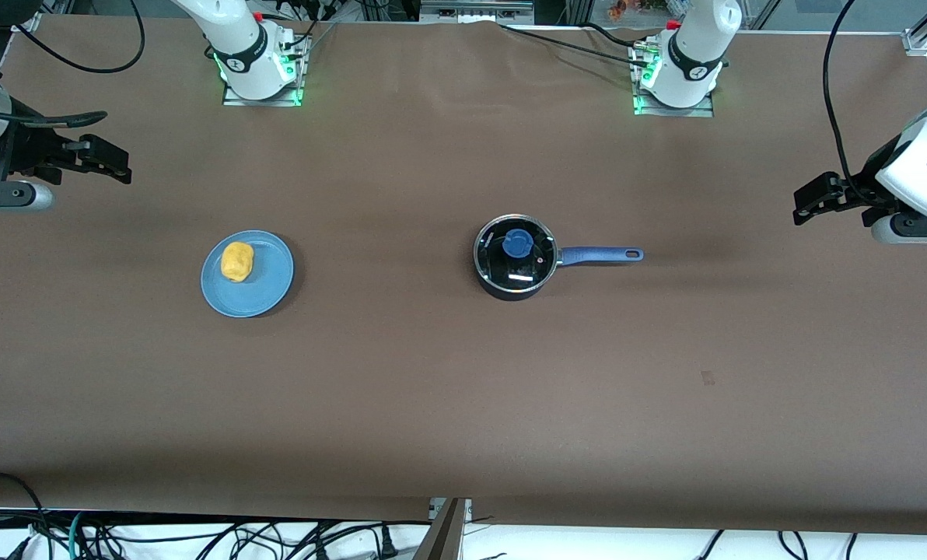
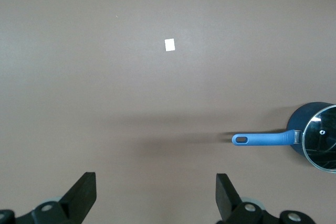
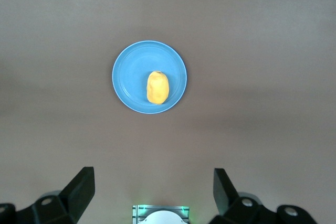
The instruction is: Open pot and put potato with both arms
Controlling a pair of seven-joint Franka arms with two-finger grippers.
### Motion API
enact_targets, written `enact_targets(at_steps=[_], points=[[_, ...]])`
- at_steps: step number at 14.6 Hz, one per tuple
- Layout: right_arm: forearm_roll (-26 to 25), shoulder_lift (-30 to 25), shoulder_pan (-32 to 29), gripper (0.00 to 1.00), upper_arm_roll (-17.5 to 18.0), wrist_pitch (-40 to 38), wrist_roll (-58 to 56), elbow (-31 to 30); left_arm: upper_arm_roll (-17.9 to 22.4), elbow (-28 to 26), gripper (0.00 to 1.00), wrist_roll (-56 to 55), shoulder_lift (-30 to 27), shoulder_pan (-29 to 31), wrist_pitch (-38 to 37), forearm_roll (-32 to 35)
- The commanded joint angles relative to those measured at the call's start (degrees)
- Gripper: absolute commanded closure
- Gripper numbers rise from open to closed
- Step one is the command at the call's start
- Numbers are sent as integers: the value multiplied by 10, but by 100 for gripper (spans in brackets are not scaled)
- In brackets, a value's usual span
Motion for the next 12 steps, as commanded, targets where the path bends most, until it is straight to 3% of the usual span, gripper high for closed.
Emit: enact_targets(at_steps=[1, 12], points=[[10, 5, -6, 0, 2, -3, 2, 13, -2, 17, 0, -5, 7, 2, -10, -4], [11, 5, -6, 0, 2, -3, -4, 12, -2, 16, 0, -5, 7, 2, -10, -4]])
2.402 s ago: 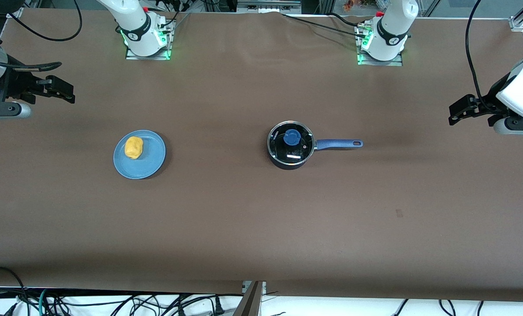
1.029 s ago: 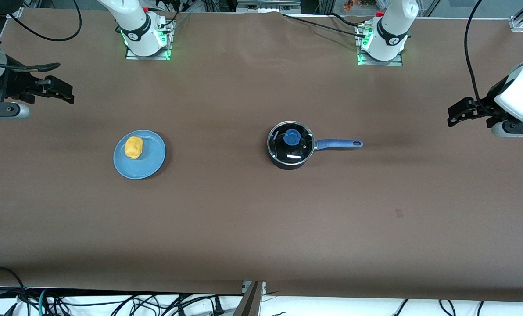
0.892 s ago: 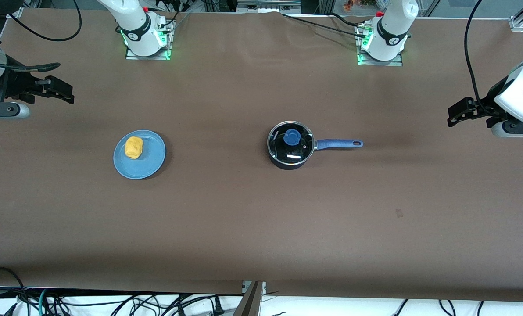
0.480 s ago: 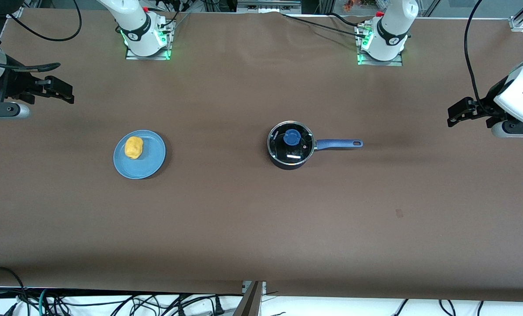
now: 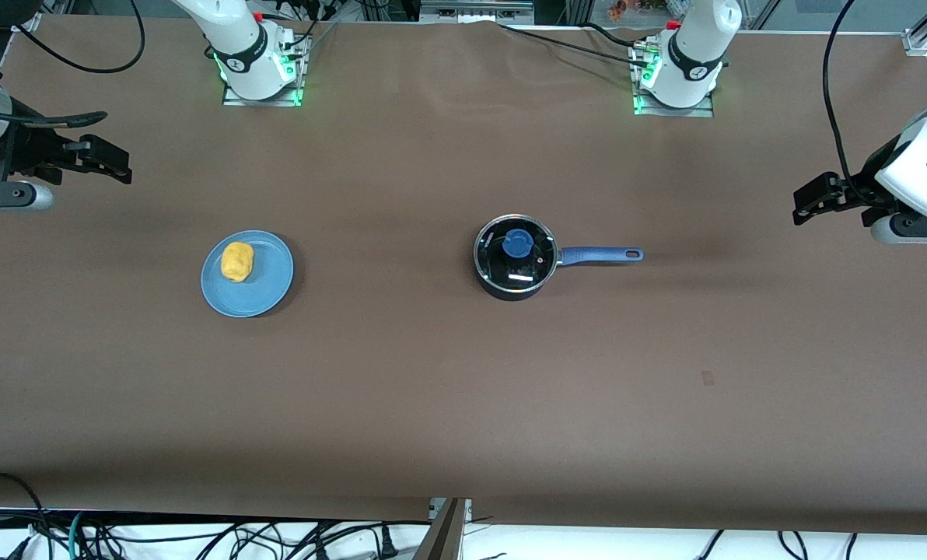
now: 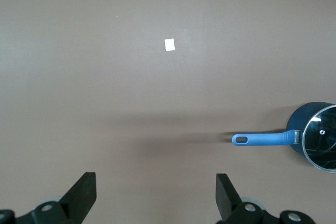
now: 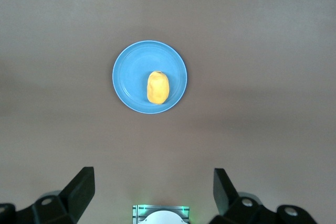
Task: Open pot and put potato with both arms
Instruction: 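Reach the right gripper to the potato while the left gripper reaches the lid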
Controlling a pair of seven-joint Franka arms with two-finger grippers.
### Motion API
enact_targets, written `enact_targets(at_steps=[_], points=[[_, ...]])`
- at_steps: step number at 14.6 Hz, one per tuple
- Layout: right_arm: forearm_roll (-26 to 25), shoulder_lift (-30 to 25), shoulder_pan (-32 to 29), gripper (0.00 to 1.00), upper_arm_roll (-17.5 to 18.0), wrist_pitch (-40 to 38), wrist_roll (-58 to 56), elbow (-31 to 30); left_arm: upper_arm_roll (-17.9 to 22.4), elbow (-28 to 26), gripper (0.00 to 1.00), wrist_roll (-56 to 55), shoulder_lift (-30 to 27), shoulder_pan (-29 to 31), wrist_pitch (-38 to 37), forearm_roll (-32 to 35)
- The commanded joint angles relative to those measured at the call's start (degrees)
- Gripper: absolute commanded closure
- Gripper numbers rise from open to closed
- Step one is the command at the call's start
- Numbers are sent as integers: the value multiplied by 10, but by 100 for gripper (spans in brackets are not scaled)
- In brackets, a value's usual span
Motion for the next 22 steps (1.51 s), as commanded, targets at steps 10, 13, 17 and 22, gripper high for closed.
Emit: enact_targets(at_steps=[10, 13, 17, 22], points=[[9, 42, -7, 0, 2, 11, -3, 11, -1, 16, 0, -5, 8, 2, -10, -3], [5, 57, -13, 0, 2, 11, -3, 10, -1, 16, 0, -4, 8, 2, -10, -3], [2, 96, -13, 0, 3, 32, -3, 9, -2, 18, 0, 2, 21, 0, -7, -11], [5, 143, -10, 0, 3, 94, -2, -23, -3, 19, 0, -6, 89, -10, -16, -12]])
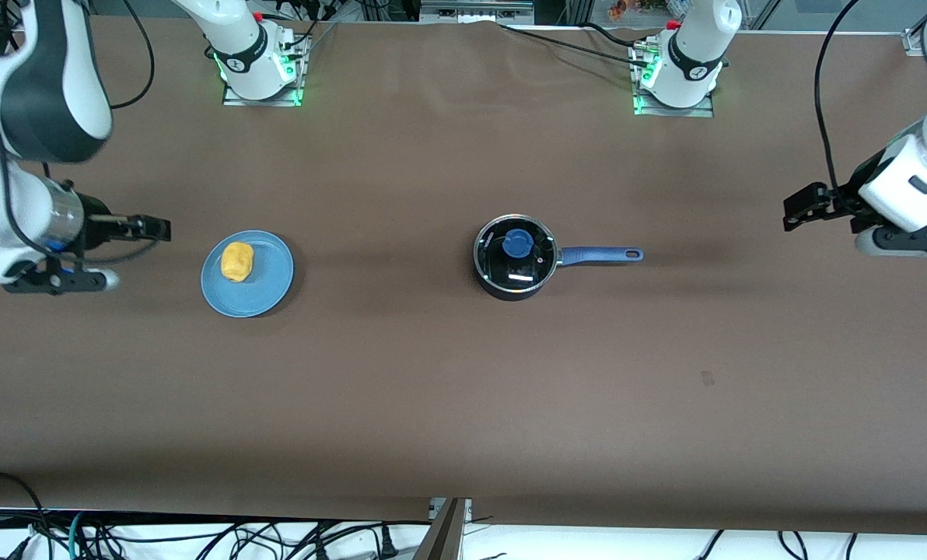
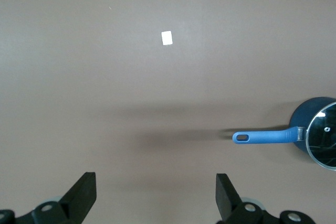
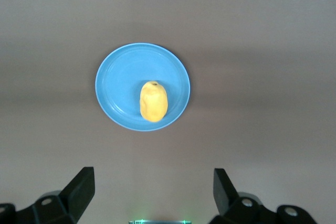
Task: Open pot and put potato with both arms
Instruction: 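Reach the right gripper to the potato while the left gripper reaches the lid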
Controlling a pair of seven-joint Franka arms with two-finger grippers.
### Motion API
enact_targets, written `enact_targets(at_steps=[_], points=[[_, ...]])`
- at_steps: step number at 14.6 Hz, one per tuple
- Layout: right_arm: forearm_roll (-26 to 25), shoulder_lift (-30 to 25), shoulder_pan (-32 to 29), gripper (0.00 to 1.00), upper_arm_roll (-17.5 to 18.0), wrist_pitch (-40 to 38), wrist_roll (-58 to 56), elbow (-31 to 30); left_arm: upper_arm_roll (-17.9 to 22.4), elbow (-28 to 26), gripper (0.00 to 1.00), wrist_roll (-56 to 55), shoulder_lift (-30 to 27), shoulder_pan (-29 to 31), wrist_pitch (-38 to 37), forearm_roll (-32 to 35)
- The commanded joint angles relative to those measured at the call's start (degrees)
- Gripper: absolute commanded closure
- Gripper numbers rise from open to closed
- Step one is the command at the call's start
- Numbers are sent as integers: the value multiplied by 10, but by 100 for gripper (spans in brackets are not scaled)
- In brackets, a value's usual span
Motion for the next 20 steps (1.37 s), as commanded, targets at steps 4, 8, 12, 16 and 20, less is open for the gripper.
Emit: enact_targets(at_steps=[4, 8, 12, 16, 20], points=[[7, 14, -1, 0, 3, 163, -1, -125, -4, 26, 0, 4, 51, -18, -46, -1], [7, 6, -1, 0, 4, 250, -1, -209, -13, 27, 0, -9, 51, -24, -53, -19], [8, 4, -1, 0, 4, 325, -1, -268, -74, 25, 0, -133, 62, -34, -56, -55], [10, -1, -2, 0, 4, 446, 2, -356, -102, 18, 0, -224, 108, -68, 10, -100], [11, 0, -1, 0, 4, 500, 11, -395, -103, 17, 0, -326, 159, -161, 98, -95]])
